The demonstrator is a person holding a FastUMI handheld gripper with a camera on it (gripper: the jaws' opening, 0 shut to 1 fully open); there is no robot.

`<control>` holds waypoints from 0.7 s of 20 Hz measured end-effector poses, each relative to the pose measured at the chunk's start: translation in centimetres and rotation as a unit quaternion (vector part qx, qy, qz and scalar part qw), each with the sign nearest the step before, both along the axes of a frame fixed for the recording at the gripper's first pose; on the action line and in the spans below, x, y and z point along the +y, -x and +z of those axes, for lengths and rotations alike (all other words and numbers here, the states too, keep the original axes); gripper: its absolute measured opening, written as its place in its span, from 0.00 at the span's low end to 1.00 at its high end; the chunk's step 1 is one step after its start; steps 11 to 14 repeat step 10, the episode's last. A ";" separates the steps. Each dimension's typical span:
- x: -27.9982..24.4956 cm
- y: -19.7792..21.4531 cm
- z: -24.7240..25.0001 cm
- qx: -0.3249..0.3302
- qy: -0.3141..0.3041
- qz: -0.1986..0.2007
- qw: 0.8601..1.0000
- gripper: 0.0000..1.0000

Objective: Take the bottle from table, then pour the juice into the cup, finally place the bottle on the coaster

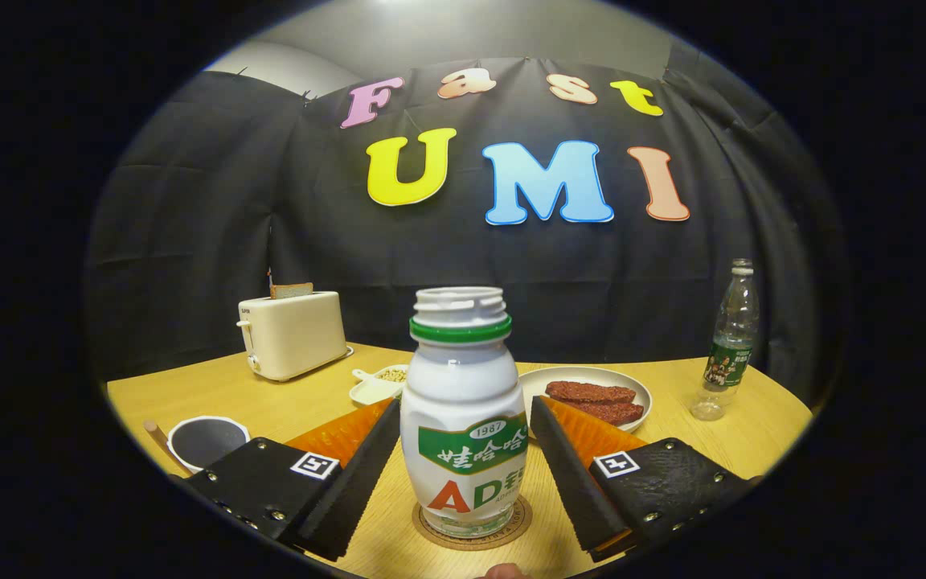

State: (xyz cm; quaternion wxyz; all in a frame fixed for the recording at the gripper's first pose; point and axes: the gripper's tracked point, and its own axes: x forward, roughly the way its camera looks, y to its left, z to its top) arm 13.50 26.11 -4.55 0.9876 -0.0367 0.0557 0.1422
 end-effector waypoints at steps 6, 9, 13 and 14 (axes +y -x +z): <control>-1.7 3.1 6.8 -0.043 0.009 -0.028 0.999 0.99; -2.0 5.6 11.3 -0.053 -0.004 -0.030 0.998 0.99; -2.3 6.5 13.2 -0.060 -0.006 -0.033 0.998 0.99; -2.3 6.5 13.2 -0.060 -0.006 -0.033 0.998 0.99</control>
